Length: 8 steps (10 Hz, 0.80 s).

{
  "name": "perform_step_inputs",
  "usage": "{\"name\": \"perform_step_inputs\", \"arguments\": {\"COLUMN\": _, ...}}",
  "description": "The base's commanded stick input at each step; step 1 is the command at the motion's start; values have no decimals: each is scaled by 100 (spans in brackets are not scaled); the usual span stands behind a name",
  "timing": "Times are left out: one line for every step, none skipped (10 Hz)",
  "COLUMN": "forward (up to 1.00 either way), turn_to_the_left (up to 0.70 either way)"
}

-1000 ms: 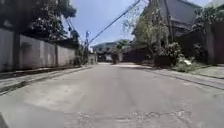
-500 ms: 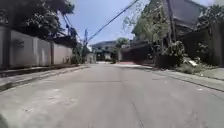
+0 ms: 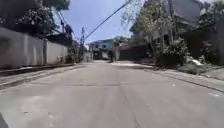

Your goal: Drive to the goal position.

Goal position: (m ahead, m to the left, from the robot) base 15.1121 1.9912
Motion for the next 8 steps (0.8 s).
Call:
{"name": "perform_step_inputs", "arguments": {"forward": 100, "turn_to_the_left": 1}}
{"name": "perform_step_inputs", "arguments": {"forward": 100, "turn_to_the_left": 1}}
{"name": "perform_step_inputs", "arguments": {"forward": 100, "turn_to_the_left": 1}}
{"name": "perform_step_inputs", "arguments": {"forward": 100, "turn_to_the_left": 1}}
{"name": "perform_step_inputs", "arguments": {"forward": 100, "turn_to_the_left": 1}}
{"name": "perform_step_inputs", "arguments": {"forward": 100, "turn_to_the_left": 1}}
{"name": "perform_step_inputs", "arguments": {"forward": 100, "turn_to_the_left": 1}}
{"name": "perform_step_inputs", "arguments": {"forward": 100, "turn_to_the_left": 1}}
